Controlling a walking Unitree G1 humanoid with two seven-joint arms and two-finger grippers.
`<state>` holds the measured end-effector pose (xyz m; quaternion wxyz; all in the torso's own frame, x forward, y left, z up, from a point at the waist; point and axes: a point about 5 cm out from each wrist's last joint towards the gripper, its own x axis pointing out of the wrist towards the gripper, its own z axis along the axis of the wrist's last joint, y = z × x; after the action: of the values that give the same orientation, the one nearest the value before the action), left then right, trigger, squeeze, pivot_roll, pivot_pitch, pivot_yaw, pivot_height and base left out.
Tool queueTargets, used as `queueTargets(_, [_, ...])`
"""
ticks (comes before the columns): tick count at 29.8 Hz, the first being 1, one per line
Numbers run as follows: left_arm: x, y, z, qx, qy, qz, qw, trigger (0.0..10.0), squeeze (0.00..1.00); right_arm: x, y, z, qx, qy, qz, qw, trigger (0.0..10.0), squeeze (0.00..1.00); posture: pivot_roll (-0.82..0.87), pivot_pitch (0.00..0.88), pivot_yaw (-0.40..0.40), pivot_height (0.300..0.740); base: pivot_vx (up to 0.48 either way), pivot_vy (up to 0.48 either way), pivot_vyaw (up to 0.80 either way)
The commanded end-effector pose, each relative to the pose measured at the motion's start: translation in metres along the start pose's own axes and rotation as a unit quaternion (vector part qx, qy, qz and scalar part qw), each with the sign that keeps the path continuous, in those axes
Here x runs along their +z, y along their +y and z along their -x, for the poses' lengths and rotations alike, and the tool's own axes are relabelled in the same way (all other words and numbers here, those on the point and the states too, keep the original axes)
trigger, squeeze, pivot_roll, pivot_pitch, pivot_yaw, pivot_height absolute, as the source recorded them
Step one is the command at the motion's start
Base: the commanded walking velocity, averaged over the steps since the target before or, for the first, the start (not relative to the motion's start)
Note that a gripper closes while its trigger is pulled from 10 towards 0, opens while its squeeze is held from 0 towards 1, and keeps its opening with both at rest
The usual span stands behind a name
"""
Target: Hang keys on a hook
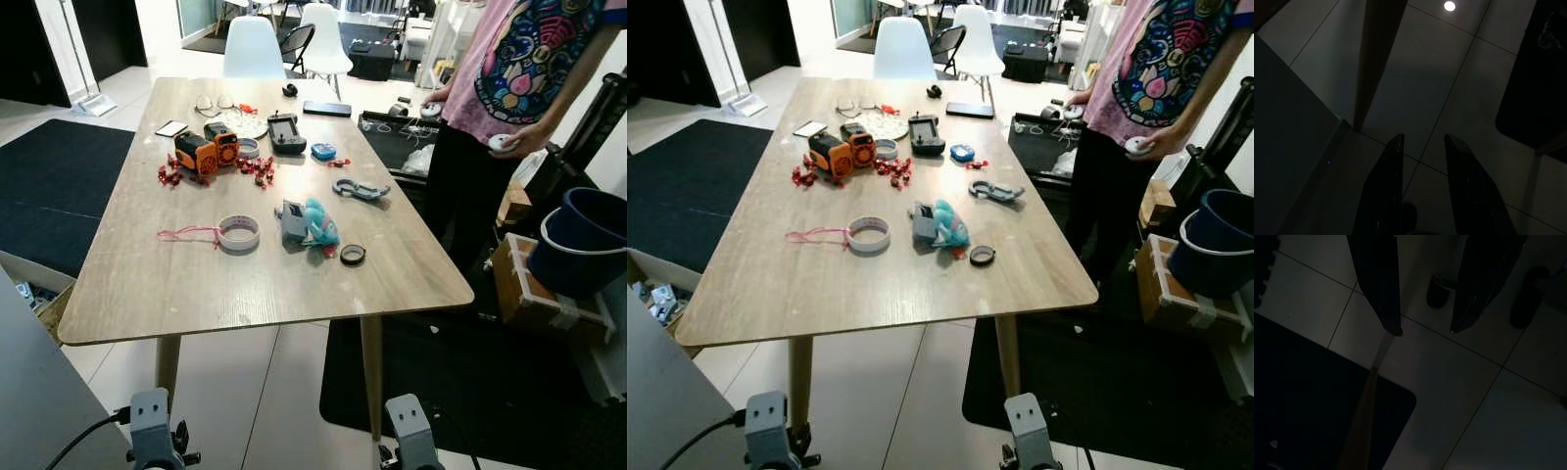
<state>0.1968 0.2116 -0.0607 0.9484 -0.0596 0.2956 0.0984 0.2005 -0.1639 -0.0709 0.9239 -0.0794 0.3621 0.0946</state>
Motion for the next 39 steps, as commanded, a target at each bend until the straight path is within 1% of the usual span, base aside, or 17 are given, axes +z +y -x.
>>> queueTargets(1, [-0.001, -0.001, 0.000, -0.002, 0.002, -0.004, 1.000, 10.0, 0.00, -0.001, -0.004, 0.001, -0.006, 0.003, -0.001, 1.000, 10.0, 0.00, 0.07, 0.041, -0.052, 0.740, 0.000, 0.000, 0.00])
queueTargets(6, [0.000, -0.002, 0.000, -0.001, 0.000, -0.005, 1.000, 10.0, 0.00, -0.003, -0.008, 0.002, -0.009, 0.006, 0.000, 1.000, 10.0, 0.00, 0.07, 0.041, -0.052, 0.740, 0.000, 0.000, 0.00])
queueTargets(7, [0.001, -0.003, -0.001, -0.002, -0.003, -0.005, 1.000, 10.0, 0.00, -0.004, -0.011, 0.003, -0.010, 0.010, 0.000, 1.000, 10.0, 0.00, 0.07, 0.041, -0.054, 0.740, 0.000, 0.000, 0.00])
queueTargets(13, [0.003, -0.005, -0.001, -0.004, -0.007, -0.006, 1.000, 10.0, 0.00, -0.006, -0.013, 0.003, -0.011, 0.015, 0.000, 1.000, 10.0, 0.00, 0.07, 0.038, -0.054, 0.740, 0.000, 0.000, 0.00])
queueTargets(17, [0.003, -0.005, -0.001, -0.006, -0.007, -0.008, 1.000, 10.0, 0.00, -0.007, -0.013, 0.003, -0.011, 0.016, 0.000, 1.000, 10.0, 0.00, 0.07, 0.038, -0.054, 0.740, 0.000, 0.000, 0.00])
queueTargets(23, [0.003, -0.007, -0.002, -0.009, -0.007, -0.013, 1.000, 10.0, 0.00, -0.008, -0.010, 0.003, -0.010, 0.021, 0.000, 1.000, 10.0, 0.00, 0.07, 0.037, -0.054, 0.740, 0.000, -0.449, 0.00])
queueTargets(24, [0.004, -0.007, -0.002, -0.008, -0.008, -0.005, 1.000, 10.0, 0.00, -0.009, -0.009, 0.003, -0.009, 0.021, 0.000, 1.000, 10.0, 0.00, 0.07, 0.036, -0.054, 0.740, 0.000, 0.000, 0.00])
queueTargets(30, [0.004, -0.005, -0.002, -0.008, -0.004, -0.008, 1.000, 10.0, 0.00, -0.005, -0.002, 0.001, -0.005, 0.017, 0.002, 1.000, 10.0, 0.00, 0.07, 0.032, -0.054, 0.740, 0.000, 0.000, 0.00])
queueTargets(39, [0.004, -0.006, -0.002, -0.009, -0.003, -0.006, 1.000, 10.0, 0.00, -0.005, -0.004, 0.002, -0.005, 0.013, 0.001, 1.000, 10.0, 0.00, 0.07, 0.034, -0.055, 0.740, 0.000, 0.000, 0.00])
